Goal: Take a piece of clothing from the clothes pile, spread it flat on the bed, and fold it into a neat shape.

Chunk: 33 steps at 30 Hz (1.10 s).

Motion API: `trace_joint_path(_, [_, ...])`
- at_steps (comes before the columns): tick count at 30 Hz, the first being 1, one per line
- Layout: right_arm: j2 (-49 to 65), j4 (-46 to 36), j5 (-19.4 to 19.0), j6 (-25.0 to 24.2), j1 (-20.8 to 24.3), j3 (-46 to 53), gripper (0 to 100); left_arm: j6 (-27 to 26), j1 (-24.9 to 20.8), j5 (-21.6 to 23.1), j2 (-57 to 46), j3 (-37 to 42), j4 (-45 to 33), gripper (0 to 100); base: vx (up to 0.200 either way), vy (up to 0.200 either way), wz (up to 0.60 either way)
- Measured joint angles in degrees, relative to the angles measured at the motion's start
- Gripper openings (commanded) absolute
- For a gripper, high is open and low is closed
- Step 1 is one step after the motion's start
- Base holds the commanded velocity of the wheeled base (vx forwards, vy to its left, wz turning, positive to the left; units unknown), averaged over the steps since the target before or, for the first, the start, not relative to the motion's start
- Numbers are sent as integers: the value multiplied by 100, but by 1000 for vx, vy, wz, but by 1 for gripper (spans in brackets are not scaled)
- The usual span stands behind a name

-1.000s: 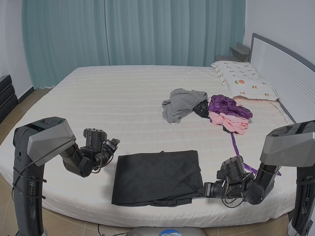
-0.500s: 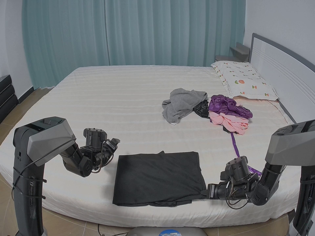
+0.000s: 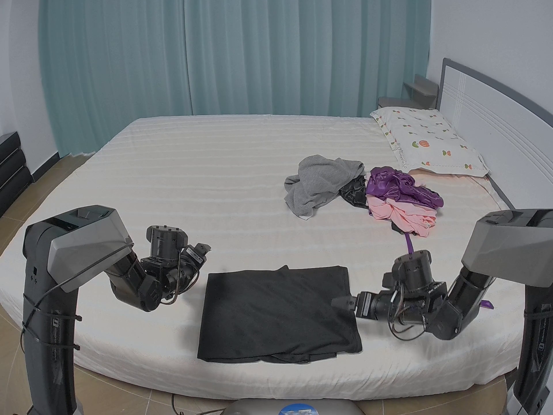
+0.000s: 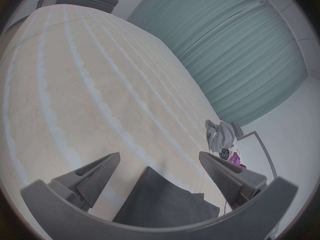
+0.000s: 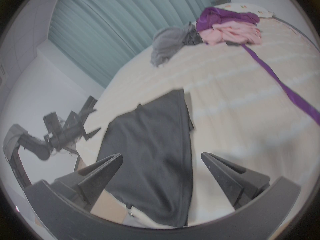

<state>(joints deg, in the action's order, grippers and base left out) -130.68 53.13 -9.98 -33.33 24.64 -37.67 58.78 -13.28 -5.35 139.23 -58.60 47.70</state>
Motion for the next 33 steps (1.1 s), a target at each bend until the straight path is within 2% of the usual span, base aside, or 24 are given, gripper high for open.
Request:
trace_joint_path(7, [-506,-274,52,-28,-234,-1538,100,0,0,2,0,11,0,100,0,0,0])
trace_joint_path(14, [-1022,-1232,68,-149,-385,-2823,100,-2,-2,0,0,15,0,100,0,0,0])
trace_joint_path(25, [-1397,-1721,28,-277,-446,-3504,100,-10,-9,-9,0,4,0,100,0,0,0])
trace_joint_path(26, [-1419,-1771,27,-299,-446,-3545,0,-10,-9,-9,0,2,0,100,0,0,0])
trace_joint_path(33, [-1620,-1824,244,-404,-336,-3719,0,-7,-6,-6,0,-13,0,100,0,0,0])
